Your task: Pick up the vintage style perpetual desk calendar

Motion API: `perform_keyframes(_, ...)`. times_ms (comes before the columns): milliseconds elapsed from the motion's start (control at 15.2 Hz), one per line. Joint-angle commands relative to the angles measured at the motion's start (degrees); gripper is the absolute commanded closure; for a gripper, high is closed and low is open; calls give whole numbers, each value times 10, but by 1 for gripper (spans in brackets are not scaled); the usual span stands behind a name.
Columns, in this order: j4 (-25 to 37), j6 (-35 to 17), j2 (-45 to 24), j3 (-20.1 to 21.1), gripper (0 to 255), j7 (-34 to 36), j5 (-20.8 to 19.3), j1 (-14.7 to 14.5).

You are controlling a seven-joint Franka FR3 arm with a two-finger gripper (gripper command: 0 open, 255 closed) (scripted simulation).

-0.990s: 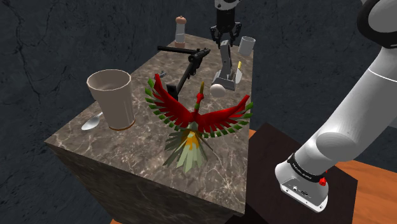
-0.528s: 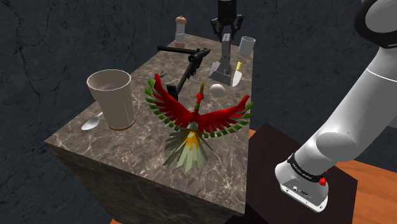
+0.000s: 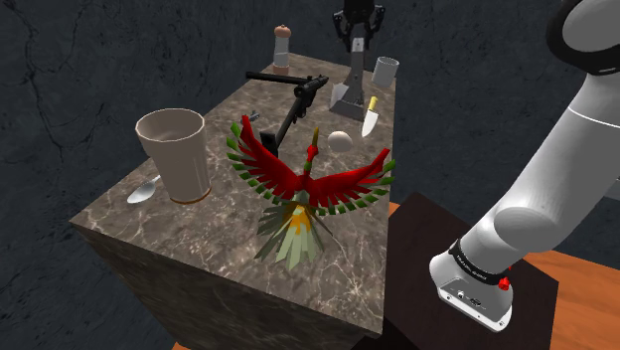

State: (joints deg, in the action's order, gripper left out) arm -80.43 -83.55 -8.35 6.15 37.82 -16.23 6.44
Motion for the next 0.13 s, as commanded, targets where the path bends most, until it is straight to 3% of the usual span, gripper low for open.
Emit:
perform_keyframes(0, 15, 12, -2, 0, 255, -3, -1, -1)
perform_keyframes(66, 14, 12, -2, 0, 255, -3, -1, -1)
